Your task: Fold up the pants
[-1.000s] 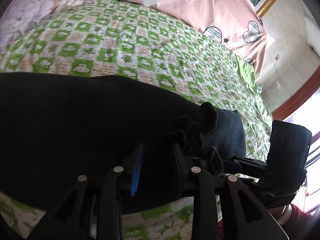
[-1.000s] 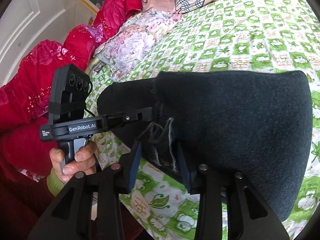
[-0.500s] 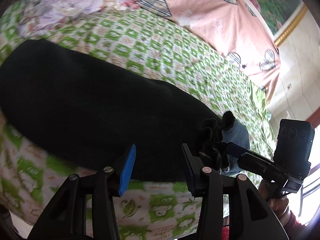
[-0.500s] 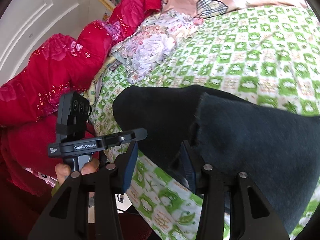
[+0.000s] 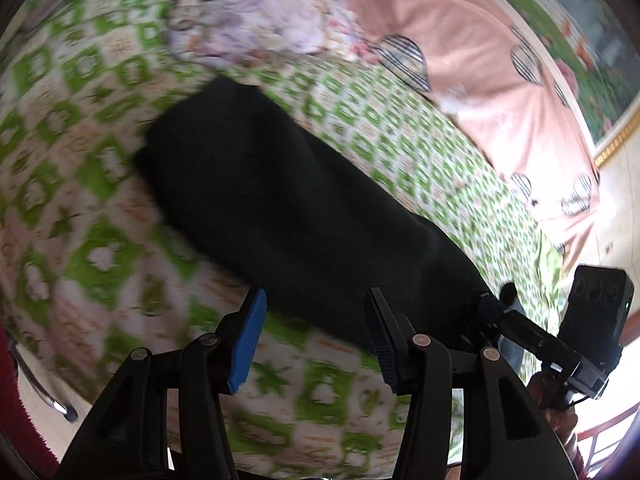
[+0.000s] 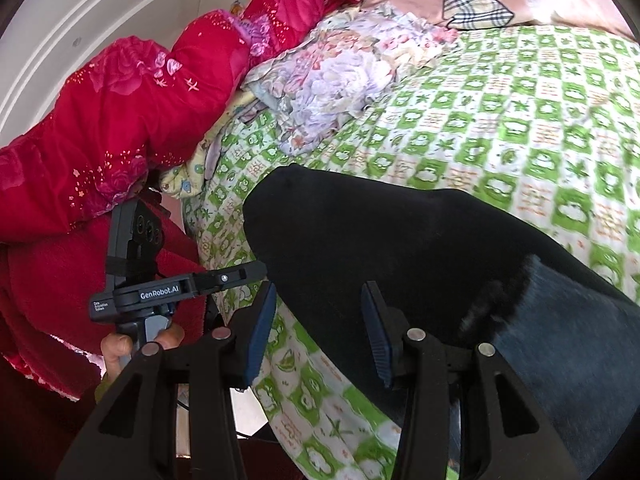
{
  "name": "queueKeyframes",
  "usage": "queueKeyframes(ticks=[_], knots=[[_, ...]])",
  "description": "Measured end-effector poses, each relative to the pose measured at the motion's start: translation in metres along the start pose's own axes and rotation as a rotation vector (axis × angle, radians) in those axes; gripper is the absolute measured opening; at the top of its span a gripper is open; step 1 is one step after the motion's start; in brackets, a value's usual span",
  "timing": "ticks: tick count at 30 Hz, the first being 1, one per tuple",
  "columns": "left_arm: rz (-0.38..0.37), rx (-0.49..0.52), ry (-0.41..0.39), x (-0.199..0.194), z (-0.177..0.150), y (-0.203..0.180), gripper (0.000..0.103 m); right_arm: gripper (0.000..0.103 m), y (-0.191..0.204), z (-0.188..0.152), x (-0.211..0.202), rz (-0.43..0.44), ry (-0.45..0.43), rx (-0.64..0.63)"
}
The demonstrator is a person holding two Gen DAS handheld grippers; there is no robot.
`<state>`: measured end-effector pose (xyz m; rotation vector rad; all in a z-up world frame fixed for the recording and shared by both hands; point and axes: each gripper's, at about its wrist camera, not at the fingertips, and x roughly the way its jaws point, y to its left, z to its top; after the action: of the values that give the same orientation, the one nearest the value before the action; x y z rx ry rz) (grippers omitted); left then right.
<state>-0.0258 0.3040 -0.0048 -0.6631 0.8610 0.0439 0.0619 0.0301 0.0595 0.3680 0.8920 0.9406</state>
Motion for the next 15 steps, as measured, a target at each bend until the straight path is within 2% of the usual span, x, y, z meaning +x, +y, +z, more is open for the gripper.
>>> queueKeyframes(ticks=[6, 15], knots=[[0.003, -0.131, -0.011, -0.003, 0.011, 0.038, 0.052, 0.046, 0.007, 0.011, 0.018, 0.010, 0.025, -0.018], [-0.009, -0.232, 0.001, 0.012, 0.029, 0.063, 0.052, 0.046, 0.017, 0.040, 0.051, 0.018, 0.067, -0.076]])
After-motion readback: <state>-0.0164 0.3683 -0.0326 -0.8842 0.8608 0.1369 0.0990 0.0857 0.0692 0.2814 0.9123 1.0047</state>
